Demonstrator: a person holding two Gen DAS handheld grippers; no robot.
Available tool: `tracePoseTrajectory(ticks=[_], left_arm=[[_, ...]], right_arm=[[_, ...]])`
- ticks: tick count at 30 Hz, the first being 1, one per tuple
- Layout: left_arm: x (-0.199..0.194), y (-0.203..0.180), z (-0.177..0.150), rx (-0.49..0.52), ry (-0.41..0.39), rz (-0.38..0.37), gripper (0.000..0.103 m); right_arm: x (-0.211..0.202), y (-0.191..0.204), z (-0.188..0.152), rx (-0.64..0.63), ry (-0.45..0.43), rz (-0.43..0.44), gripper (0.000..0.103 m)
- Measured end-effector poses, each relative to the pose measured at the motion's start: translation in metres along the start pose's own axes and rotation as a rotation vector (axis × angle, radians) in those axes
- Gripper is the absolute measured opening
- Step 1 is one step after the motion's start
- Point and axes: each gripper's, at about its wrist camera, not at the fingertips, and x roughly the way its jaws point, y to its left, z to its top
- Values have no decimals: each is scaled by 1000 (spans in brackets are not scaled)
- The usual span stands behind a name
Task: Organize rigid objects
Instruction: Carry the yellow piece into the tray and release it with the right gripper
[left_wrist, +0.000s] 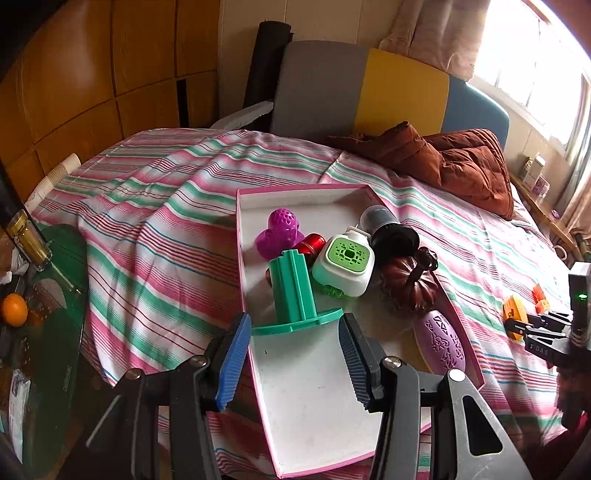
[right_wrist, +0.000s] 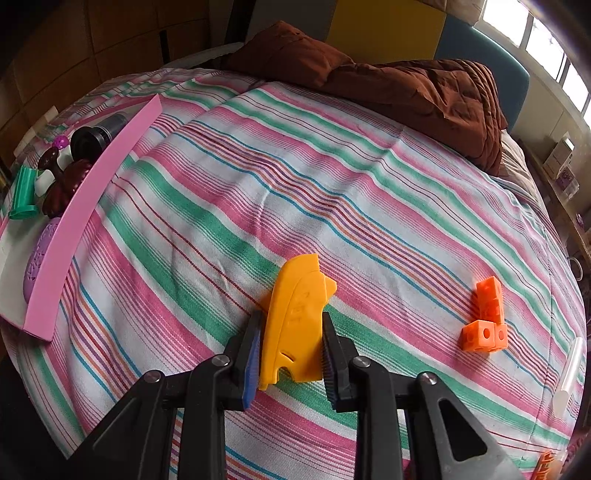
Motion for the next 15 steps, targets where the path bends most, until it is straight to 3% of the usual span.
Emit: tracePoseTrajectory(ticks=[15], left_arm=[[-3, 2, -1, 1, 1, 2, 50]], right_arm=[[2, 4, 1, -4, 2, -13, 27]])
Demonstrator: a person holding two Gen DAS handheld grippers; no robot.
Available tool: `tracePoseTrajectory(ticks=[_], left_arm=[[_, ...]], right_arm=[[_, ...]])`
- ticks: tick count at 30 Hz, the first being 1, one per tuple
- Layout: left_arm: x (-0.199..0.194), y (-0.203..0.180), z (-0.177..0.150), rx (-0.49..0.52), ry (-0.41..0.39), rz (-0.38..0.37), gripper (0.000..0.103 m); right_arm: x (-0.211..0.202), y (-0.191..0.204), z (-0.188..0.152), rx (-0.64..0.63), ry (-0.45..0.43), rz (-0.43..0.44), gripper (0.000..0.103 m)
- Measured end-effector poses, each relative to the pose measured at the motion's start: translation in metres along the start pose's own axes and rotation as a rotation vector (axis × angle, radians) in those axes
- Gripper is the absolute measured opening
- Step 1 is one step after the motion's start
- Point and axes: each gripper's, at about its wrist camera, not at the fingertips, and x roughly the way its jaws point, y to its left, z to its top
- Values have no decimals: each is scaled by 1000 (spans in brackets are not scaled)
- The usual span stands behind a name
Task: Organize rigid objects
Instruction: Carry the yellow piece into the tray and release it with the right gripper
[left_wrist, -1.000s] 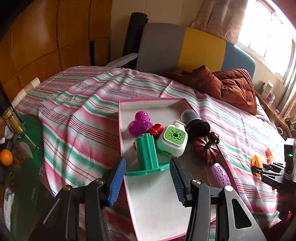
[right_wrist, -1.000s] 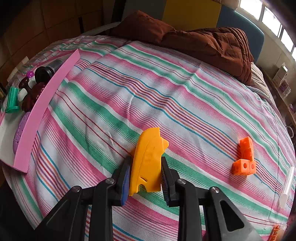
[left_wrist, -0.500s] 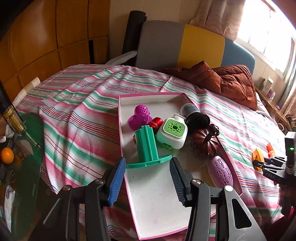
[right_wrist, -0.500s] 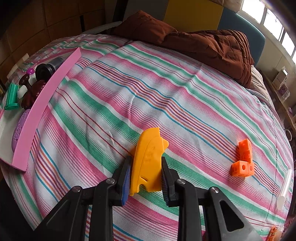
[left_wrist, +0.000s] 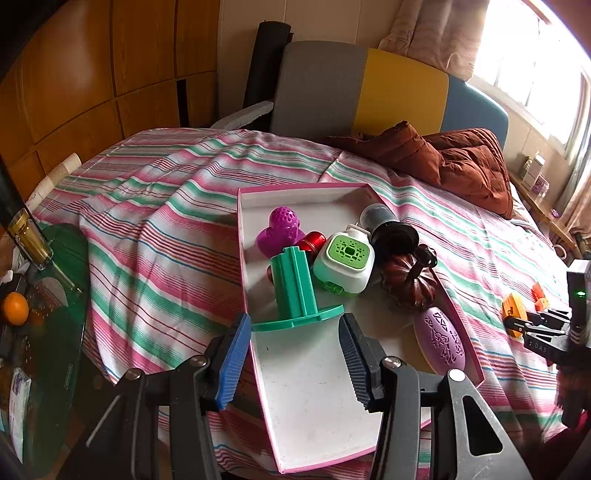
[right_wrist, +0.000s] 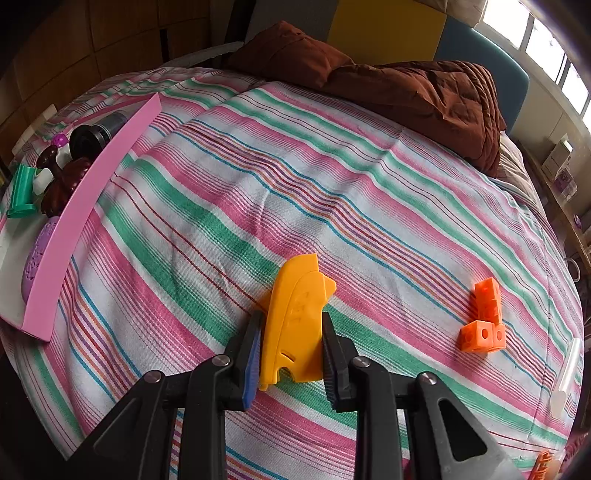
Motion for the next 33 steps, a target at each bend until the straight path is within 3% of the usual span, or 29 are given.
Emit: tracePoseTrajectory(ticks=[11, 14, 24, 33], left_arm=[[-4, 6, -5, 5, -6, 4, 50], [-3, 8, -6, 7, -7, 5, 50], [-2, 14, -11, -13, -1, -2, 50], [-2, 20, -13, -25, -4, -1, 50]], right_arm=[[-2, -6, 3, 98, 39, 12, 27], [-10, 2, 4, 116, 32, 51, 27], [-55, 72, 25, 1, -83, 164, 27], [-66, 146, 45, -133, -105, 293, 27]])
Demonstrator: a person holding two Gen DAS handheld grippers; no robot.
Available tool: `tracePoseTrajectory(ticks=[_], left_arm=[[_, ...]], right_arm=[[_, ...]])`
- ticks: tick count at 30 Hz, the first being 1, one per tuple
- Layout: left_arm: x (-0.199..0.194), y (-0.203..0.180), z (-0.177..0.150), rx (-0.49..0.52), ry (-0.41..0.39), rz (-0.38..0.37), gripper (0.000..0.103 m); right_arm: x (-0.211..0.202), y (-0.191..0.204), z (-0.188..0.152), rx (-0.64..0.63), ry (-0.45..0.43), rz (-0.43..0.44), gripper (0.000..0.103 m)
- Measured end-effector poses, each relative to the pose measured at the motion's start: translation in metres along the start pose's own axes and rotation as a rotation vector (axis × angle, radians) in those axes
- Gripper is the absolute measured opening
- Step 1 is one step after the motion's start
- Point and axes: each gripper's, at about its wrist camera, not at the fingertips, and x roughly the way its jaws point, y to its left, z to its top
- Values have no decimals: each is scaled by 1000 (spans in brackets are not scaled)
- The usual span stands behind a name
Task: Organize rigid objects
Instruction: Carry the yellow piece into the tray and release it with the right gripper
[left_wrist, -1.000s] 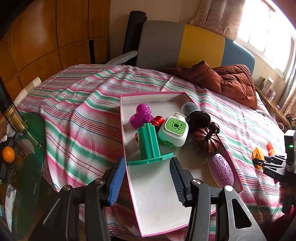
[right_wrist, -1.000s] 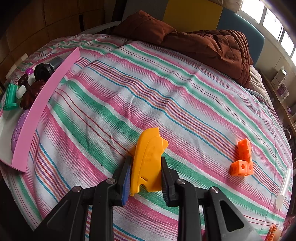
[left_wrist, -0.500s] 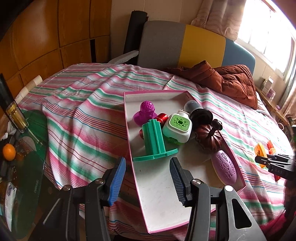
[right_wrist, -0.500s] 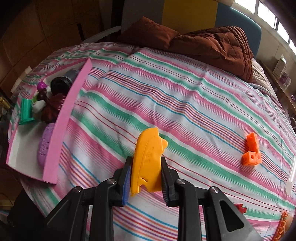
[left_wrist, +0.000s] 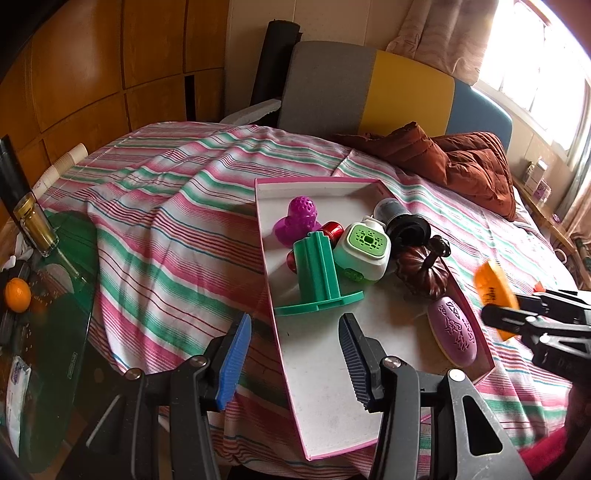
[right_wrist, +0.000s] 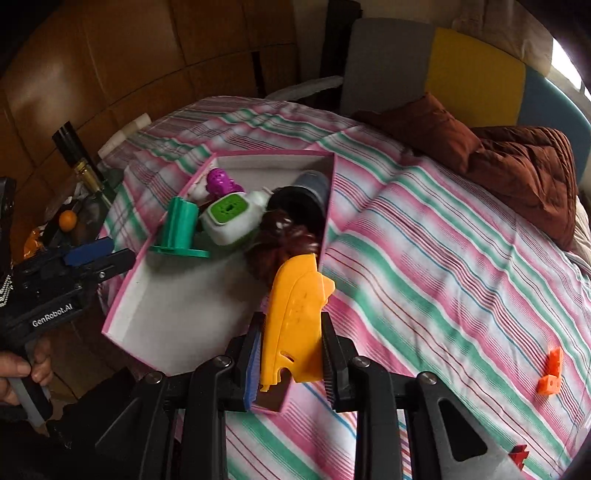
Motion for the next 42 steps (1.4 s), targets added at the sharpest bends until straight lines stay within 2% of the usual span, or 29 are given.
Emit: tracePoseTrajectory(ticks=[6, 13, 20, 24, 30, 37, 42], left_arm=[[1, 8, -1, -20, 3, 5, 50], [4, 19, -3, -42, 12, 16, 50], [5, 24, -3, -54, 14, 24, 50], [5, 24, -4, -56, 16, 24, 50], [3, 25, -4, -54, 15, 26, 50], [2, 23, -5, -46, 15, 29, 50], [0, 21, -6, -42, 14, 30, 50]], right_arm=[[24, 34, 18, -71, 26, 42, 27], [64, 45, 36, -93, 101, 40, 27], [95, 45, 39, -81, 138, -52, 26], [94, 43, 38, -73, 128, -53, 27], [90, 41, 36, -49, 128, -46, 39], [80, 37, 31, -23, 100, -29, 41], [70, 39, 27, -23, 70, -49, 41]])
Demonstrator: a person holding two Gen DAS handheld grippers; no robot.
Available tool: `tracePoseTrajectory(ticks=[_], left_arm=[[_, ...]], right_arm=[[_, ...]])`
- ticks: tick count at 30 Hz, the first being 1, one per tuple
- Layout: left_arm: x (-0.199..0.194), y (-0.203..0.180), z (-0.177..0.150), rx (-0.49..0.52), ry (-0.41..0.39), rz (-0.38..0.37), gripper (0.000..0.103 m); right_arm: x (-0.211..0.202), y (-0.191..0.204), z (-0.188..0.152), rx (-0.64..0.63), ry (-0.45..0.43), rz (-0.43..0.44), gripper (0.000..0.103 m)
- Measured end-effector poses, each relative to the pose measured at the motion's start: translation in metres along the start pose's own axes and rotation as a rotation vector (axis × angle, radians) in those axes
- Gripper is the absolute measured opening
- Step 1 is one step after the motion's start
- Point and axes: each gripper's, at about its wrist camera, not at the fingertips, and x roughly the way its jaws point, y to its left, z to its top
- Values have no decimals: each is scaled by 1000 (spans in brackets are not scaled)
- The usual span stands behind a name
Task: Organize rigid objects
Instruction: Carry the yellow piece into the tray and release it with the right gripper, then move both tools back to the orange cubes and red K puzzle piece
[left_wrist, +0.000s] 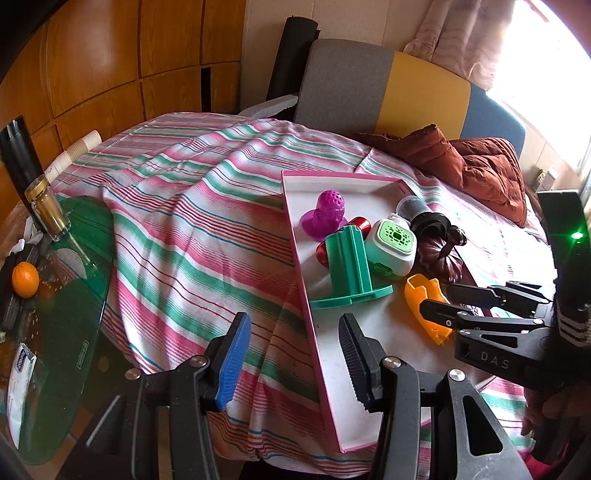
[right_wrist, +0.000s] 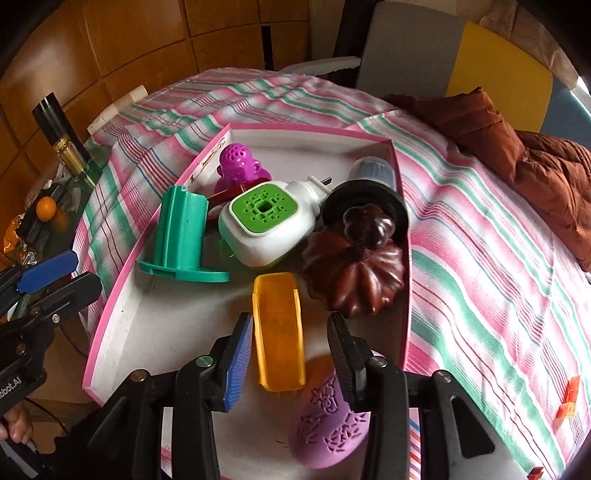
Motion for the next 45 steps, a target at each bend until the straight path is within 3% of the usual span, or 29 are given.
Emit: tracePoseTrajectory(ticks=[15, 24, 34, 45], left_arm=[[-8, -13, 0, 34, -11, -2, 50], [-11, -25, 1, 67, -20, -8, 50], [-15, -53, 7, 141, -36, -44, 50], [-13, -115, 14, 272, -41, -122, 50]], right_arm=[[-40, -24, -9, 81, -120, -11, 41], [-60, -60, -26, 149, -143, -63, 41], [-90, -142, -65, 314, -137, -193, 41], [-140, -259, -134, 656, -192, -377, 41]])
